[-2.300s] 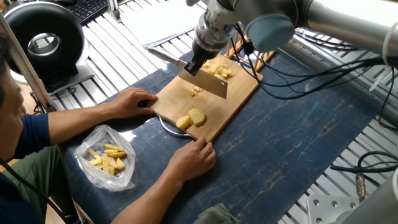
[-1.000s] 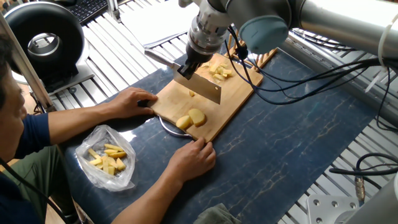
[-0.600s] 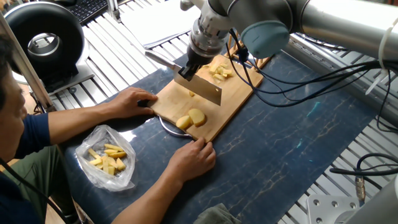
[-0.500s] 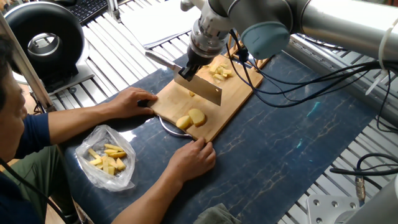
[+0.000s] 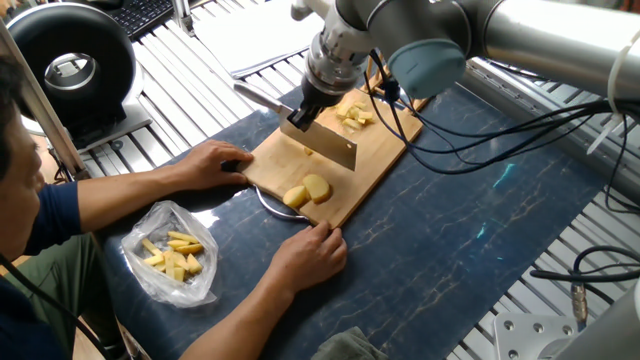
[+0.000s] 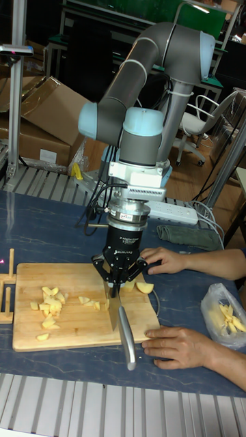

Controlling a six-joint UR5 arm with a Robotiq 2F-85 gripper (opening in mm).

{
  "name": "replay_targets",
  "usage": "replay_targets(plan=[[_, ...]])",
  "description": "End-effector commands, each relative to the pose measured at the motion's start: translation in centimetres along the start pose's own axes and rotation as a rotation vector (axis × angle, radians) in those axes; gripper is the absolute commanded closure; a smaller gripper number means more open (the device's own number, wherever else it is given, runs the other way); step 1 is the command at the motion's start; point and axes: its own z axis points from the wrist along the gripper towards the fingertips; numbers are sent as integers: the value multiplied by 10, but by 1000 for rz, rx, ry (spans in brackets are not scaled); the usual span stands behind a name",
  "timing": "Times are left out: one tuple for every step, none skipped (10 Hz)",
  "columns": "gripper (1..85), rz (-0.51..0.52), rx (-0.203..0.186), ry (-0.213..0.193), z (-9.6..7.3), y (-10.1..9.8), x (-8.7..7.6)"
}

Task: Chop the potatoes

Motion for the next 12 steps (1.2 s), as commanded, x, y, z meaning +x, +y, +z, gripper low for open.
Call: replay_targets(plan=[[847,11,-3,-8,2,0,-1],[847,11,-1,-19,7,-1,-3],[847,12,3,-30,12,-2,-4],[847,10,10,-41,16,-3,-5],[847,5,15,-43,16,-4,-5],[847,-2,8,-37,10,-4,-4],[847,-11,-8,-9,-5,-4,2],[847,-22,-17,25,-24,-6,9],[847,-22,-26,37,-33,-4,9],[847,-10,-37,28,-31,-1,5],[847,-6,-34,26,-28,0,4],[847,-3,-31,20,-25,0,4]])
